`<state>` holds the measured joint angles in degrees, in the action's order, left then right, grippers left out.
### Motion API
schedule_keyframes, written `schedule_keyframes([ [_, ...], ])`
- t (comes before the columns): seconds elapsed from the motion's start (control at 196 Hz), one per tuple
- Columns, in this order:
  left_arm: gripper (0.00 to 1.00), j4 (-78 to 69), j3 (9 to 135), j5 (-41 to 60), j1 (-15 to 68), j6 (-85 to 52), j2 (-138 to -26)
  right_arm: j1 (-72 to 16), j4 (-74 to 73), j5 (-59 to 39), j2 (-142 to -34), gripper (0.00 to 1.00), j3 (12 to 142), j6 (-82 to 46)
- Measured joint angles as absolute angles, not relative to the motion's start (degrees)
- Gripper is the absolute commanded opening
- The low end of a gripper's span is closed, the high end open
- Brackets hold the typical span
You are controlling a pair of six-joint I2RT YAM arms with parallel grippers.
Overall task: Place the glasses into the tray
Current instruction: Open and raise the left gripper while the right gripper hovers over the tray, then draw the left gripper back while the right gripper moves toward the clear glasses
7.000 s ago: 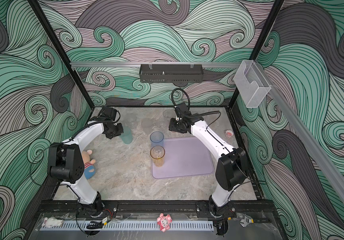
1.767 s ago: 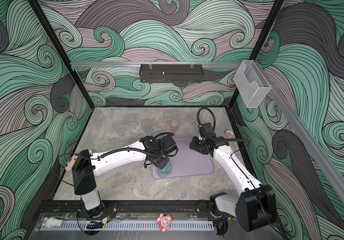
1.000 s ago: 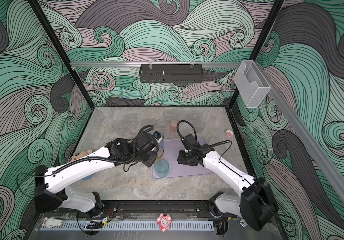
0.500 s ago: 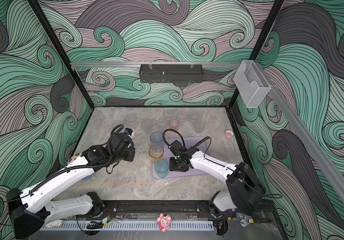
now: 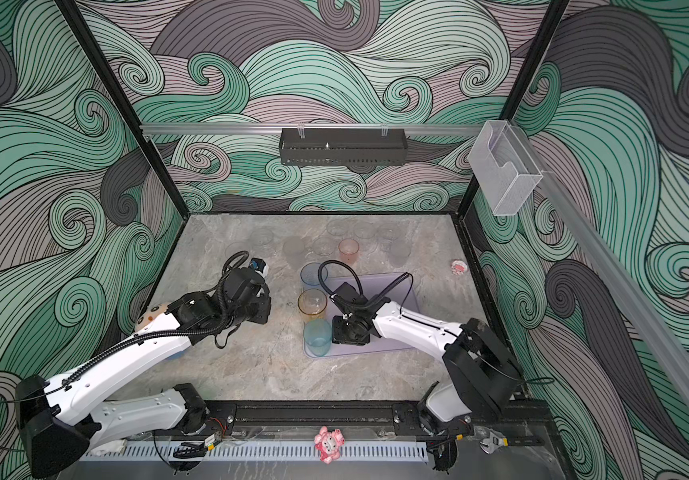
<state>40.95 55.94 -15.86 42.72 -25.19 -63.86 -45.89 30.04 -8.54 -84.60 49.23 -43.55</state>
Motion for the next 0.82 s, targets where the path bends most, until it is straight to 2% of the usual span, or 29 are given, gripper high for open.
schedule_keyframes([
  [0.158, 0.25, 40.9, 55.9, -16.0, 42.3, -25.3, -65.4, -43.5, 32.0, -7.3, -83.2, 0.51, 50.1, -41.0],
  [0.464, 0.26, 40.2, 54.1, -16.3, 42.0, -28.5, -65.5, -33.0, 34.5, -7.1, -83.2, 0.51, 53.9, -35.2],
  [0.816, 0.28, 40.0, 50.8, -16.4, 41.5, -30.9, -65.0, -32.2, 34.2, -9.1, -89.0, 0.51, 54.2, -33.8],
])
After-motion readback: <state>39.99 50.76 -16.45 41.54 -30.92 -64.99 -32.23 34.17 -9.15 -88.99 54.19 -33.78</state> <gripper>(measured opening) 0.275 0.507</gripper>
